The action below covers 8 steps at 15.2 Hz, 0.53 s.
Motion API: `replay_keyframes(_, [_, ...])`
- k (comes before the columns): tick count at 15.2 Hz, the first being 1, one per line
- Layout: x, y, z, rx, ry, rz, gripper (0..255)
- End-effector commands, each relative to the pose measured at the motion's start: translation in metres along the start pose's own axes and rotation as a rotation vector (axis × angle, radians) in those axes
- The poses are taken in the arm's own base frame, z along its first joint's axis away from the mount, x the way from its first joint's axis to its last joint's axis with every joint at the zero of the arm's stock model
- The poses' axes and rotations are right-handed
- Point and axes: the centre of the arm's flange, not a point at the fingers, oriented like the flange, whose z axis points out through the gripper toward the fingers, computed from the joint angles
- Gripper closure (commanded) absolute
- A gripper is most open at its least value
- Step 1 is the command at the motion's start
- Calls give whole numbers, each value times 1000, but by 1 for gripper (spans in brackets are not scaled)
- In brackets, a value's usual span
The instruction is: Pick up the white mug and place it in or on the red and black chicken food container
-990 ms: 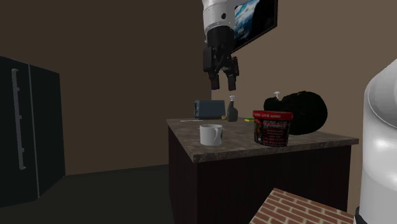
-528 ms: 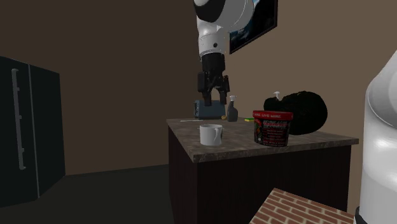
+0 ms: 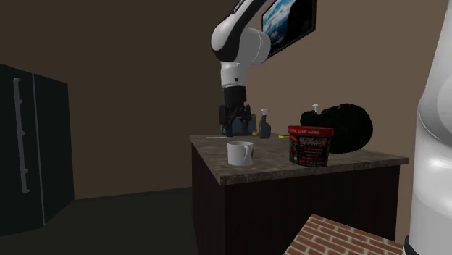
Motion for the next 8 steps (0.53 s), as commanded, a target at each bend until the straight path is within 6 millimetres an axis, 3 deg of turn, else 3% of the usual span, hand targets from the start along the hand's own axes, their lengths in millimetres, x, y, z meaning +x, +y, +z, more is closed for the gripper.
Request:
replay_keyframes(1, [19, 14, 16, -3, 5, -1, 0])
replay_keyframes(5, [50, 38, 39, -6, 13, -3, 0])
replay_keyframes(8, [51, 38, 55, -6, 13, -3, 0])
